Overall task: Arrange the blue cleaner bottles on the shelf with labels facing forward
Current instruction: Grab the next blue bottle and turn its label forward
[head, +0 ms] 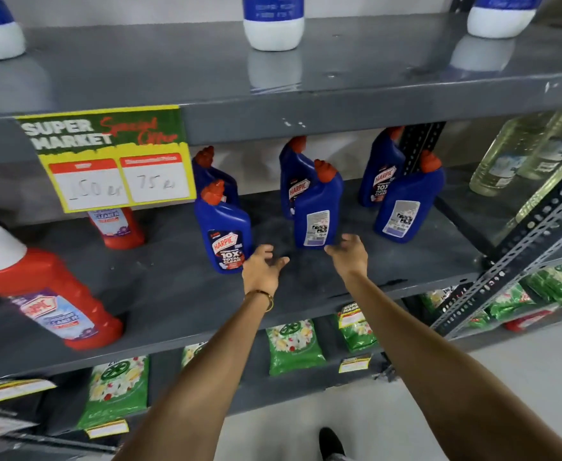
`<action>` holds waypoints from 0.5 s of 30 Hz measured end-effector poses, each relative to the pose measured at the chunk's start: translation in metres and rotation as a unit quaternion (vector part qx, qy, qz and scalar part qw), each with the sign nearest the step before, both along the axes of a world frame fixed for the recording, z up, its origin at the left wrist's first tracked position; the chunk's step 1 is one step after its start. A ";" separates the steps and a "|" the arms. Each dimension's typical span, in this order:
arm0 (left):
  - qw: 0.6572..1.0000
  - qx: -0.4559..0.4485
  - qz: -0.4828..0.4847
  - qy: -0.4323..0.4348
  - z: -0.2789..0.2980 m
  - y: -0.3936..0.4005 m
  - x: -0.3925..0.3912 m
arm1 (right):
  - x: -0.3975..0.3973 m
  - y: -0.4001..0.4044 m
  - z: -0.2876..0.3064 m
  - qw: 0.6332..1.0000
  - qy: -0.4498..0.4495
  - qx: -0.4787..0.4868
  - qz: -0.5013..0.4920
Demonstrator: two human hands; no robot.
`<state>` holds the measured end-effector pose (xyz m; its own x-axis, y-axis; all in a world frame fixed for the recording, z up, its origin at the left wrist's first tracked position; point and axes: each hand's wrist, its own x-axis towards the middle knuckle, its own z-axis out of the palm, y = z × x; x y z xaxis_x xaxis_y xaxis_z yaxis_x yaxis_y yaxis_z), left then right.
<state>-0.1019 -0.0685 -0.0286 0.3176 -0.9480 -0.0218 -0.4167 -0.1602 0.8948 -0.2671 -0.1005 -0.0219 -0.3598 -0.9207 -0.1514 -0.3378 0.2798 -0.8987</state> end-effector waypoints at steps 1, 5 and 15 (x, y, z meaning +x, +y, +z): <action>1.000 0.006 -0.011 0.001 0.003 -0.007 -0.006 | -0.006 -0.005 0.002 1.000 -0.017 0.002 0.010; 0.995 0.038 -0.060 0.069 0.013 -0.043 -0.031 | -0.030 -0.033 0.007 0.993 -0.044 -0.003 0.111; 0.995 0.041 -0.080 0.046 0.011 -0.080 -0.046 | -0.049 -0.070 0.009 0.950 -0.102 -0.049 0.291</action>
